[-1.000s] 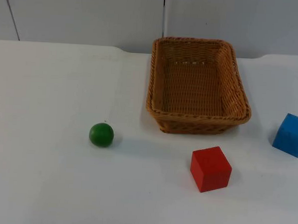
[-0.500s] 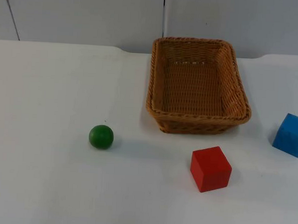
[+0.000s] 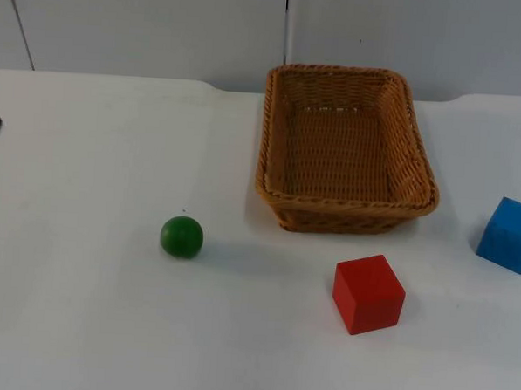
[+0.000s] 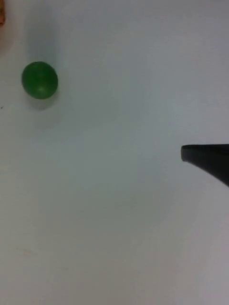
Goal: Place all geometric objects except the red cube into the basket.
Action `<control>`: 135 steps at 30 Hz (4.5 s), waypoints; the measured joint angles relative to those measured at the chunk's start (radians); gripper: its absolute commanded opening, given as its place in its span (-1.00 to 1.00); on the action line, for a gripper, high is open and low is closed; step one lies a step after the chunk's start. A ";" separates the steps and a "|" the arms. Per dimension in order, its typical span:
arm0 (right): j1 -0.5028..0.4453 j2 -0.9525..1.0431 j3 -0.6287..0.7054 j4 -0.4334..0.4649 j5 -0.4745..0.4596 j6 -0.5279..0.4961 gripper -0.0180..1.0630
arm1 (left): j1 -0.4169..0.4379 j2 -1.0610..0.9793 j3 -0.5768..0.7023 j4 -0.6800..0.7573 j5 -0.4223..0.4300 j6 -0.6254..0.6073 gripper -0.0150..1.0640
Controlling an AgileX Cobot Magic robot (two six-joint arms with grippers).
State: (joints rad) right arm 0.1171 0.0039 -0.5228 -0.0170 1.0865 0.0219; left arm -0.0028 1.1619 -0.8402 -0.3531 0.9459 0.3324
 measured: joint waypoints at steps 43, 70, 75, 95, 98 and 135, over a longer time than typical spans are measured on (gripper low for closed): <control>0.000 0.000 0.000 0.000 0.000 -0.002 0.48 | -0.394 0.892 -0.306 0.290 -0.527 -0.273 0.65; 0.000 0.000 0.000 0.000 0.000 -0.002 0.48 | -0.404 0.930 -0.307 0.290 -0.563 -0.281 -0.97; 0.000 0.000 0.000 0.000 0.000 -0.002 0.48 | -0.404 0.920 -0.307 0.281 -0.520 -0.281 -0.98; 0.000 0.000 0.000 0.000 0.000 -0.002 0.48 | -0.411 0.665 -0.403 0.195 -0.458 -0.178 -0.98; 0.000 0.000 0.000 0.000 0.000 -0.002 0.48 | -0.416 0.710 -0.507 0.170 -0.432 -0.154 -0.98; 0.000 0.000 0.000 0.000 0.000 -0.002 0.48 | -0.516 1.254 -1.057 0.013 -0.246 -0.102 0.83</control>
State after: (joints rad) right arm 0.1171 0.0039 -0.5228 -0.0170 1.0865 0.0201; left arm -0.5183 2.4163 -1.8968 -0.3398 0.6999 0.2309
